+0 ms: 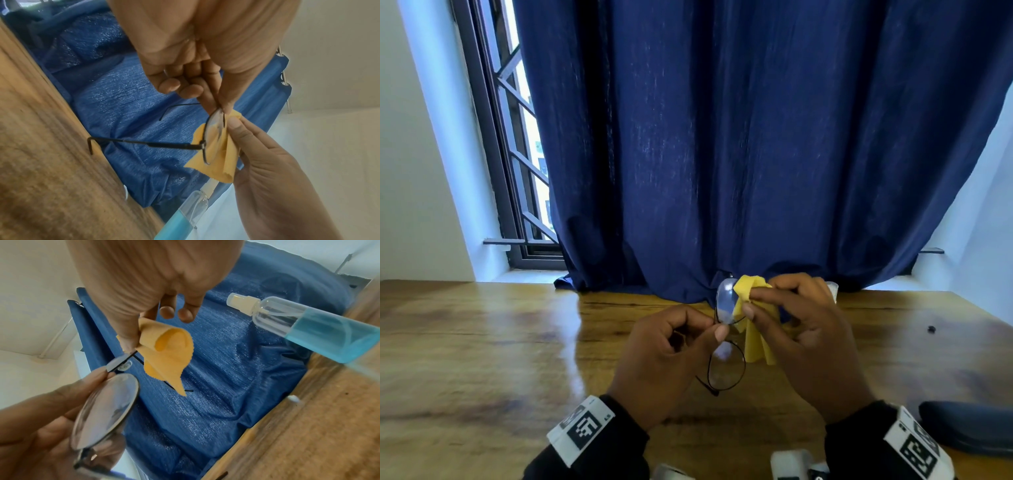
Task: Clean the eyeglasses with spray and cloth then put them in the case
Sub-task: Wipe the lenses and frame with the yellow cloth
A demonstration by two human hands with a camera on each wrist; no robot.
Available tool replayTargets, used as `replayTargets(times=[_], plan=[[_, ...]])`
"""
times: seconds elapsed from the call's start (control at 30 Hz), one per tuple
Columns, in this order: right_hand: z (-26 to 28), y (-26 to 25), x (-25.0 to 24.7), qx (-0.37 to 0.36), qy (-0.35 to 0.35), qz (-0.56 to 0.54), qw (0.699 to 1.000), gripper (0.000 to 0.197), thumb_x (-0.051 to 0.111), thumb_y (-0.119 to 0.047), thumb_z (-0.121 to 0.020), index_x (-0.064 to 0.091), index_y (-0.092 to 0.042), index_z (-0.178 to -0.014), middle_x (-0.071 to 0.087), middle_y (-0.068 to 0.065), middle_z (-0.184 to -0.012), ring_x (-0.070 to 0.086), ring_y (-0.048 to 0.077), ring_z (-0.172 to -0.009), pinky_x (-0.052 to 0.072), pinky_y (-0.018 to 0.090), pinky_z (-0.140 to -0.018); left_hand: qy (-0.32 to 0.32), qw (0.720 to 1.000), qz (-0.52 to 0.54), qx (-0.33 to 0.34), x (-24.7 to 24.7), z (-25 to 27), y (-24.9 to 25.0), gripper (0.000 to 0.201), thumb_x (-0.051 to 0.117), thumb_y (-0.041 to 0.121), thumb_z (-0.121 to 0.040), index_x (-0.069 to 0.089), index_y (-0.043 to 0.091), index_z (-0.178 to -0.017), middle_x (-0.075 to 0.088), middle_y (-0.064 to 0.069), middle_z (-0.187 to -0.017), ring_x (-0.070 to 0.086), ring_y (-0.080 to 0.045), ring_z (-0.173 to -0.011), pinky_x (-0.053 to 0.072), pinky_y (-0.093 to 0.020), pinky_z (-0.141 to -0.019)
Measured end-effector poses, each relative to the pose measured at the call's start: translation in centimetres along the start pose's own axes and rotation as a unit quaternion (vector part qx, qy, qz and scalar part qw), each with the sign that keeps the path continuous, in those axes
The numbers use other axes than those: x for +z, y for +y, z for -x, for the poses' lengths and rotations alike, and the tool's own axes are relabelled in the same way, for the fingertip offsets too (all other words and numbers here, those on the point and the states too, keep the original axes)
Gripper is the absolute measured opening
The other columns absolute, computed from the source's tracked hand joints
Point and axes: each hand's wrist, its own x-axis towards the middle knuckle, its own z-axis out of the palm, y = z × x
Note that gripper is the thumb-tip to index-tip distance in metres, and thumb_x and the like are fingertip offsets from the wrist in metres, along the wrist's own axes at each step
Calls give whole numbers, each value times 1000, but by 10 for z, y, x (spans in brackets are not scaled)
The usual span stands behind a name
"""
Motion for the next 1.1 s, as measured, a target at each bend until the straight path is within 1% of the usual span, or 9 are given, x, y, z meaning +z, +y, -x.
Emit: replayTargets(times=[0.13, 0.27, 0.37, 0.5, 0.6, 0.7, 0.9, 1.03, 1.1], plan=[[2, -4, -2, -70, -113, 22, 991, 22, 61, -46, -92, 74, -42, -110, 54, -20, -110, 49, 10, -102, 36, 13, -84, 2, 1000, 24, -6, -2, -1, 0, 10, 71, 20, -89, 77, 15, -83, 78, 5, -77, 69, -8, -68, 52, -16, -61], [-2, 4, -8, -48, -49, 67, 995, 27, 57, -40, -94, 75, -35, -114, 54, -18, -108, 45, 10, -99, 38, 18, -81, -4, 1000, -8, 1, -1, -1, -1, 8, 73, 26, -87, 77, 23, -80, 76, 7, -74, 62, -4, -62, 48, -14, -58], [-3, 2, -8, -75, -55, 74, 993, 27, 59, -36, -95, 75, -32, -116, 59, -18, -108, 47, 7, -100, 37, 13, -82, 3, 1000, -20, 3, -1, -1, -3, 7, 73, 27, -88, 78, 26, -83, 76, 7, -77, 63, -10, -64, 49, -21, -58], [-3, 0, -10, -62, -67, 81, 993, 31, 61, -42, -94, 67, -33, -123, 57, -28, -101, 43, -9, -99, 32, 3, -86, -5, 999, -32, 0, -1, 0, -2, 8, 73, 24, -89, 79, 27, -90, 78, 13, -83, 65, -2, -69, 45, -11, -60], [-4, 0, -12, -30, -11, 89, 995, 23, 63, -43, -91, 77, -27, -102, 63, -18, -98, 49, 5, -95, 35, 10, -82, -2, 999, -32, 8, 1, 2, 1, 7, 75, 24, -86, 79, 30, -86, 76, 18, -79, 60, 3, -64, 44, -9, -59], [-1, -8, -8, -62, -70, 40, 995, 11, 69, -40, -89, 77, -33, -92, 56, -19, -101, 49, 8, -94, 37, 15, -79, -2, 999, -35, 13, 1, 2, 2, 8, 76, 25, -86, 80, 32, -88, 75, 9, -75, 56, -2, -60, 45, -15, -57], [-3, 2, -10, -29, -45, 99, 994, 28, 52, -42, -98, 72, -33, -115, 49, -20, -119, 40, 8, -106, 44, 30, -84, 0, 1000, -22, 8, 3, 3, 4, 11, 75, 22, -88, 82, 30, -92, 77, 9, -80, 63, -16, -67, 51, -22, -60], [-1, -1, -8, -59, -158, 83, 982, 27, 49, -54, -98, 65, -53, -119, 35, -20, -153, 30, 16, -133, 33, 32, -100, 2, 1000, 10, 1, 4, 4, 6, 18, 73, 16, -88, 81, 30, -95, 79, 9, -85, 72, -18, -77, 59, -30, -69], [-2, 0, -8, -40, -153, 98, 982, 28, 47, -58, -97, 63, -55, -119, 28, -23, -158, 26, 15, -137, 29, 30, -102, 4, 1000, 1, 2, 4, 4, 5, 18, 73, 16, -89, 81, 32, -95, 79, 8, -85, 71, -17, -76, 58, -31, -67]])
